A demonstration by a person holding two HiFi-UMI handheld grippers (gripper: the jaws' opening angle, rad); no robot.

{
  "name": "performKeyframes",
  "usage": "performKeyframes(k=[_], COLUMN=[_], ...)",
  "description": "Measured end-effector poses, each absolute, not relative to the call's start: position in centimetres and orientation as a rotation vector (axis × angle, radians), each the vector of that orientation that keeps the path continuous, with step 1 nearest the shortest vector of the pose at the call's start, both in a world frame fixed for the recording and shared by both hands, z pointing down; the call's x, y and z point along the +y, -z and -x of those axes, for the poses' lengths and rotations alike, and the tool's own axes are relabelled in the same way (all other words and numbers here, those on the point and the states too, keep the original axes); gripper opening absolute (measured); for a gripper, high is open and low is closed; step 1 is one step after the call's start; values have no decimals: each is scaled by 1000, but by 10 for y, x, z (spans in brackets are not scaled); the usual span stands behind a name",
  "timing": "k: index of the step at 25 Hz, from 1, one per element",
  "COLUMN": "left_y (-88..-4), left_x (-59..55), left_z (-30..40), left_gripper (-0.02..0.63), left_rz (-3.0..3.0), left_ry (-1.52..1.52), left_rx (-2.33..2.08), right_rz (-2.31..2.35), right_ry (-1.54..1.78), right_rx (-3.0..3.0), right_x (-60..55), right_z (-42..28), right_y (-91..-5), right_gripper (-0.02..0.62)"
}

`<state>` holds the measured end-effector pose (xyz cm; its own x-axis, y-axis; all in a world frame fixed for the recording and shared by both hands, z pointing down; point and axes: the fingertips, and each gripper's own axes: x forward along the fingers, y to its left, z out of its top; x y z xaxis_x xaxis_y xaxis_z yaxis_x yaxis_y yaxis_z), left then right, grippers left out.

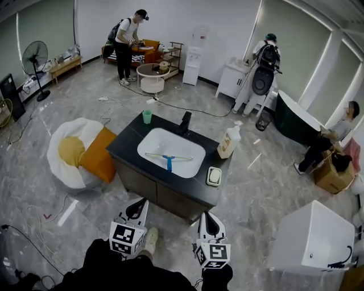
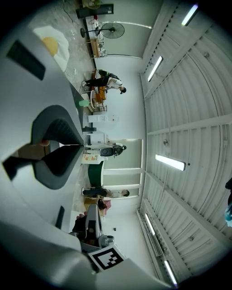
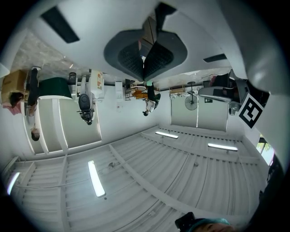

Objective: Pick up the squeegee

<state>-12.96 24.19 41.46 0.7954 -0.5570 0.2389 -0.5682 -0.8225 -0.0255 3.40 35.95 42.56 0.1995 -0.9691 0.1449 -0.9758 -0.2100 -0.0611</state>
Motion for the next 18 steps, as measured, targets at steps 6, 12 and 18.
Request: performKeyframes(k=[6,12,18], left_y=[-408,-415,-426], left_x=[145,60,0], left_z=[100,81,68], left_gripper=[25,25,25], left_rz=[-2931,-2916,-2901], left_ry=[-383,-399,-409], left_rx=[-896,-869,-842], right_rz=[-2399,-2398,-2394], right_ry=[-247,-274,-300], right_rx=[-1935,-1907,-1873], right_x=[264,182,123], right_z=[-59,-79,-90], right_y=[-417,-423,-428], right_gripper=[17,15,15])
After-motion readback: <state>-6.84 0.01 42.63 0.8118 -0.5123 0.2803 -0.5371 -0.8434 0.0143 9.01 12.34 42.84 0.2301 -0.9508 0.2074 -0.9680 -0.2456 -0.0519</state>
